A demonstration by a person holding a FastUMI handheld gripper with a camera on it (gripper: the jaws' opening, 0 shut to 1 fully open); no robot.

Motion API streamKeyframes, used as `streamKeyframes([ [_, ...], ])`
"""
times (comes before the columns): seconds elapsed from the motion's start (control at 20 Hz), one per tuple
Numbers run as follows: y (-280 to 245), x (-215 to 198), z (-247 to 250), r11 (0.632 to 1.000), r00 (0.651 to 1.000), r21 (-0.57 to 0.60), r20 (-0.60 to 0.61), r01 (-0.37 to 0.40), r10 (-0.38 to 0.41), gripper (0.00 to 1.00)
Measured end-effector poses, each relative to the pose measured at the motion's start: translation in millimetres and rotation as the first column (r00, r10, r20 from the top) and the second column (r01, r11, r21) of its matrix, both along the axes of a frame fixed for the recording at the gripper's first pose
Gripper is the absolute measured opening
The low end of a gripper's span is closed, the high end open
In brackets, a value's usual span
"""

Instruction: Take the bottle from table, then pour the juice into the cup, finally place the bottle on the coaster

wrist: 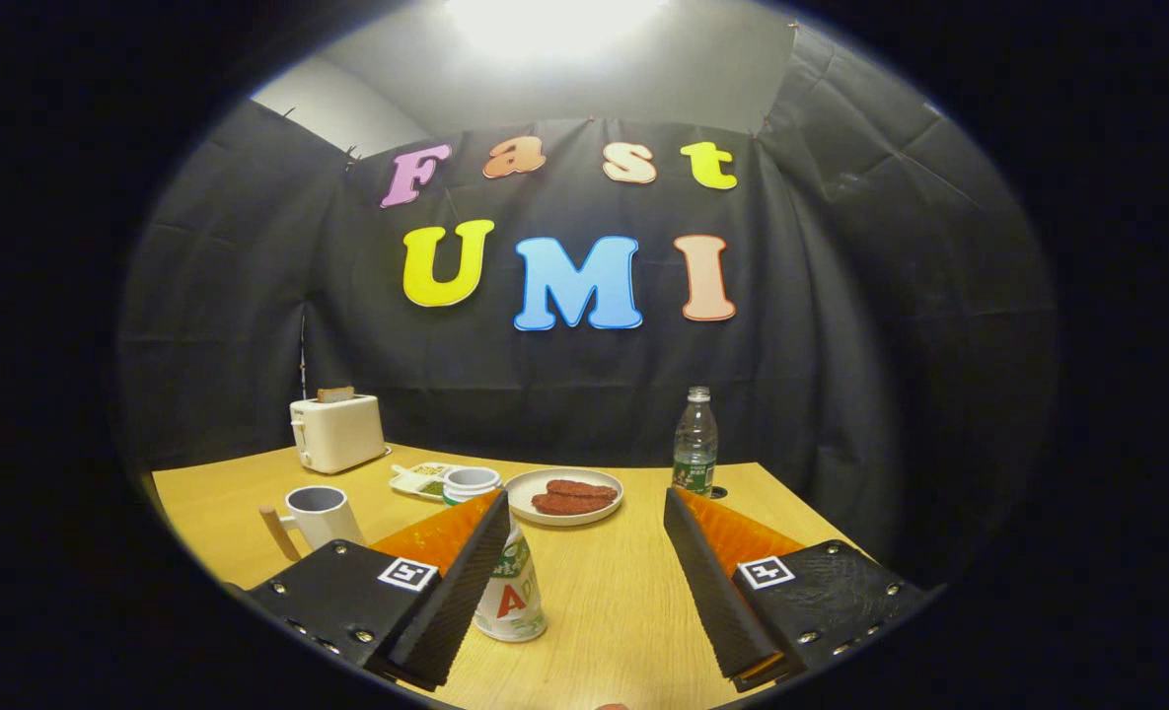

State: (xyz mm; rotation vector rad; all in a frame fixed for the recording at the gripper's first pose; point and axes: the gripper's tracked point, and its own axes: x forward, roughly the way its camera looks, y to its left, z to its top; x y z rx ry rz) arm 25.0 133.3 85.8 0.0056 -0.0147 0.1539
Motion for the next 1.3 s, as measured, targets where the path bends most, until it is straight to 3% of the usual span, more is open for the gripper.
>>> streamKeyframes([
  [0.55,62,8,-42,0.998,0.996,-0.001,-0.068,-0.059,0.058,0.95],
  [0.95,66,29,-74,1.000,0.992,-0.009,-0.123,-0.013,0.012,0.95],
  [1.0,66,31,-78,1.000,0.992,-0.006,-0.130,-0.006,0.005,0.89],
  [1.15,68,39,-85,1.000,0.990,-0.019,-0.140,0.008,-0.011,0.89],
  [1.3,68,41,-93,0.999,0.988,-0.030,-0.154,0.017,-0.022,0.79],
])
